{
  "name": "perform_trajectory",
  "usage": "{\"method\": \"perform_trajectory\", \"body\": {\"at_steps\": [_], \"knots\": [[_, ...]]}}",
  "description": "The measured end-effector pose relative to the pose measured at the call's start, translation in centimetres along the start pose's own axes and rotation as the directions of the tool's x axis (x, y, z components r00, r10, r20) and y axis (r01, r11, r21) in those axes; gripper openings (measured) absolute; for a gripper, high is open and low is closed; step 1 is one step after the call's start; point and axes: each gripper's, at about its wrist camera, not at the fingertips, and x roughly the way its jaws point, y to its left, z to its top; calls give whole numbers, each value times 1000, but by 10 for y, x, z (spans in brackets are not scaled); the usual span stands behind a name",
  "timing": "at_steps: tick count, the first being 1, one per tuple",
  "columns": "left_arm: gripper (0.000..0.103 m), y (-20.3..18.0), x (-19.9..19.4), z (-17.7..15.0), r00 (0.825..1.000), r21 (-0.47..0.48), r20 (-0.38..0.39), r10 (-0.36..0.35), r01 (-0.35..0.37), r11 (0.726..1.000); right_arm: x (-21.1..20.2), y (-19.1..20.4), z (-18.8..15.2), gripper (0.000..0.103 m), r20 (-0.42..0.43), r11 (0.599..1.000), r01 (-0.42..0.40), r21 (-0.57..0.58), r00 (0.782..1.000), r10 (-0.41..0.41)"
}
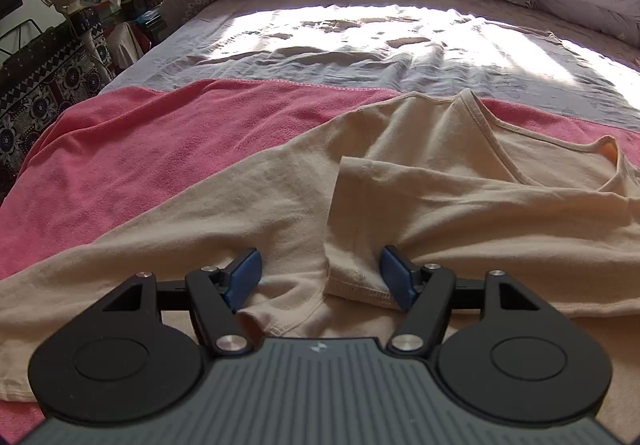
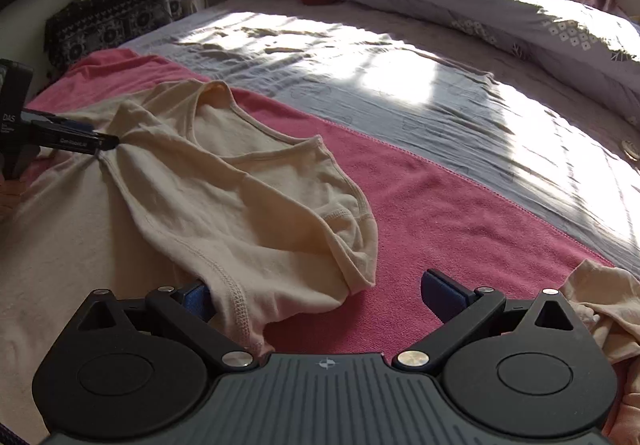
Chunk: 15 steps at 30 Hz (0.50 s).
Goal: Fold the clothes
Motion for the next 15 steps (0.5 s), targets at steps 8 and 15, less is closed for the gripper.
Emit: {"method": "perform_trajectory", "body": {"at_steps": [8, 15], "knots": [[69, -1, -1, -2, 1000, -10, 10, 3, -3, 1000, -7, -41, -7, 103, 69, 906, -270, 325, 962, 263], [69, 1, -1, -2, 1000, -18, 8, -5, 5, 1000, 69, -89, 39, 63, -68, 897, -30, 440, 996, 66]]}}
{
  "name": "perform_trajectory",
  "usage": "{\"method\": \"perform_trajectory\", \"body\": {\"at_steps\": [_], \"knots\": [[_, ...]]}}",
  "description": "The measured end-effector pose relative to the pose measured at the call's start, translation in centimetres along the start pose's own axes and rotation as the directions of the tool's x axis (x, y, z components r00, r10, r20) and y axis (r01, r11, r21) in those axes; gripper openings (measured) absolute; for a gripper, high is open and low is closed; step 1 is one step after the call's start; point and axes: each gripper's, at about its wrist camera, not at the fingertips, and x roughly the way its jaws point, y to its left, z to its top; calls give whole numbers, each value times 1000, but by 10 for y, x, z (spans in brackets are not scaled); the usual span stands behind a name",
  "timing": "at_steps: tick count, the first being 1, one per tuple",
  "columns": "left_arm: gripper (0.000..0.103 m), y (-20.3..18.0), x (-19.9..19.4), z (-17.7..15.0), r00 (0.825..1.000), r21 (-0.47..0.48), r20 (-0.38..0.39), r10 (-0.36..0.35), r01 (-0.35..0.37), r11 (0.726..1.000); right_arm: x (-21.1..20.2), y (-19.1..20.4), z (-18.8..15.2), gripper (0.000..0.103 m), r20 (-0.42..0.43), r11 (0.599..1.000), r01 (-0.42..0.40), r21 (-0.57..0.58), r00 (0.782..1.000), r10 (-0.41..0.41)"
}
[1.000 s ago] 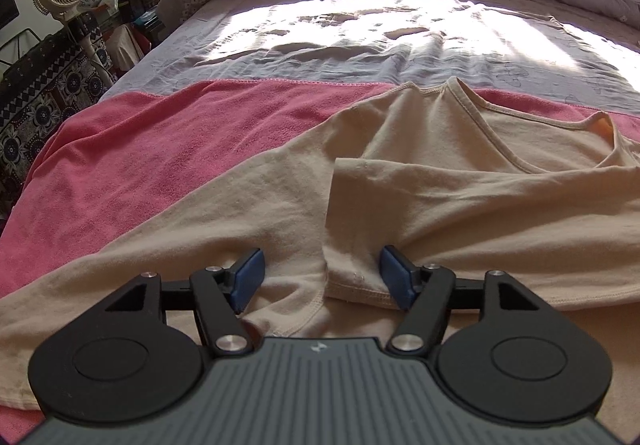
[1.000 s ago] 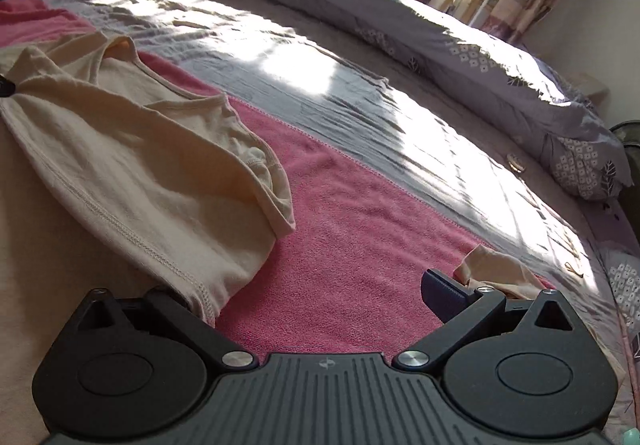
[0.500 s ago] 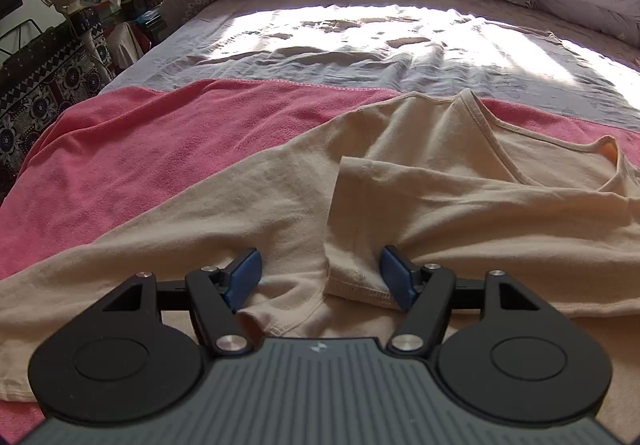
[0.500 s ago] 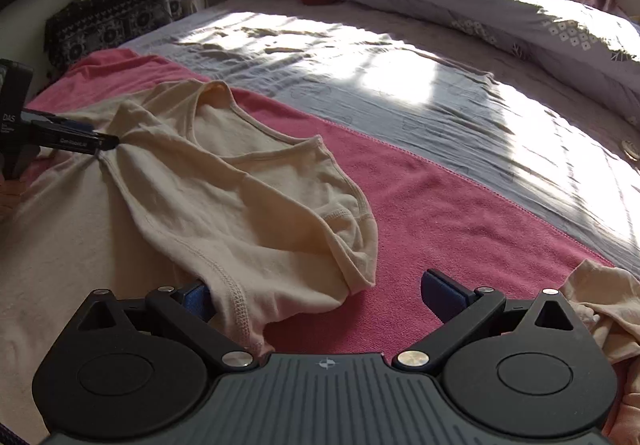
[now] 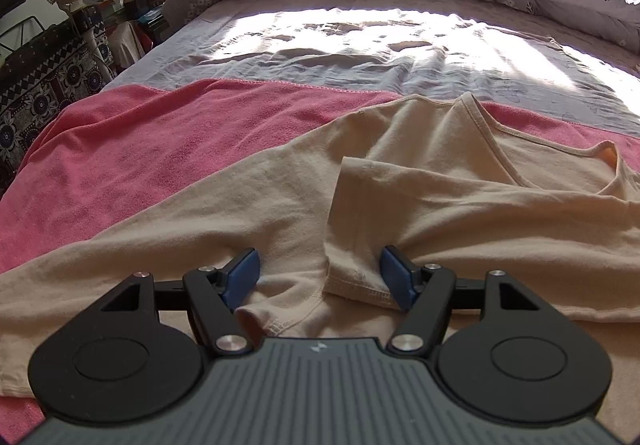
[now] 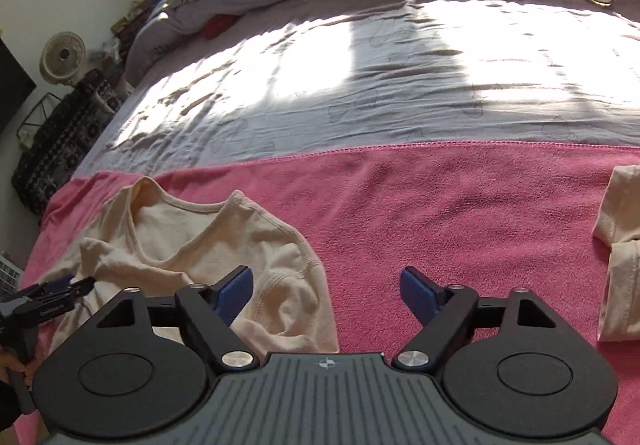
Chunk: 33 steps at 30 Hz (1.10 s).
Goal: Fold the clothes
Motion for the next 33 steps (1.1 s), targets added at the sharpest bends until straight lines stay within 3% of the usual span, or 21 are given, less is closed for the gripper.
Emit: {"method": "perform_trajectory", "body": {"at_steps": [1, 2, 6, 9, 10, 11, 13, 15, 17, 19, 21, 22, 26, 27, 29, 33], "knots": [[69, 1, 0, 0, 1000, -2, -2, -2, 2, 1000, 18, 8, 7, 51, -39, 998, 31, -50, 999, -33], [70, 1, 0, 0, 1000, -1, -4, -4, 4, 1000, 29, 18, 11, 49, -56, 994, 50, -100, 997, -56], [70, 2, -2, 5, 999, 1, -31, -8, 8, 1000, 43, 56, 13, 49, -101, 968, -47, -248, 995, 23], [67, 9, -18, 26, 997, -31, -20, -73, 72, 997, 46, 73, 8, 46, -130, 940, -65, -335, 991, 23], [67, 11, -24, 32, 995, -41, -15, -95, 94, 995, 45, 72, 9, 32, -122, 943, -45, -330, 992, 5], [68, 11, -33, 40, 990, -24, 21, -137, 138, 990, 43, 68, 12, 11, -113, 954, -25, -300, 994, -10], [68, 4, -43, 56, 977, 16, 56, -206, 205, 979, 40, 62, 21, 10, -102, 970, -21, -240, 995, -4], [68, -5, -46, 70, 957, 30, 72, -280, 278, 960, 36, 68, 26, 10, -59, 961, 21, -276, 997, -39], [69, -16, -38, 83, 904, -8, 55, -425, 426, 905, 33, 77, 28, 10, 6, 943, 71, -324, 997, -73], [69, -29, -25, 97, 820, -71, 33, -572, 572, 817, 31, 89, 29, 10, 111, 895, 158, -416, 986, -122], [69, -48, -2, 107, 752, -152, 6, -659, 652, 743, 35, 88, 33, 10, 180, 877, 216, -430, 972, -151], [69, -59, 11, 110, 731, -187, -13, -682, 668, 720, 38, 79, 37, 11, 174, 897, 217, -386, 972, -160], [69, -99, 55, 110, 712, -278, -126, -691, 643, 713, 30, 36, 45, 35, 147, 967, 179, -181, 977, -153], [69, -106, 61, 109, 698, -291, -133, -704, 651, 701, 24, 25, 44, 39, 143, 979, 158, -129, 980, -139], [69, -119, 71, 108, 669, -314, -144, -729, 668, 675, 5, 0, 31, 59, 136, 996, 84, -30, 988, -79], [70, -143, 97, 106, 592, -403, -164, -789, 690, 601, -11, -37, 2, 59, 95, 990, -61, 131, 994, 49]]}}
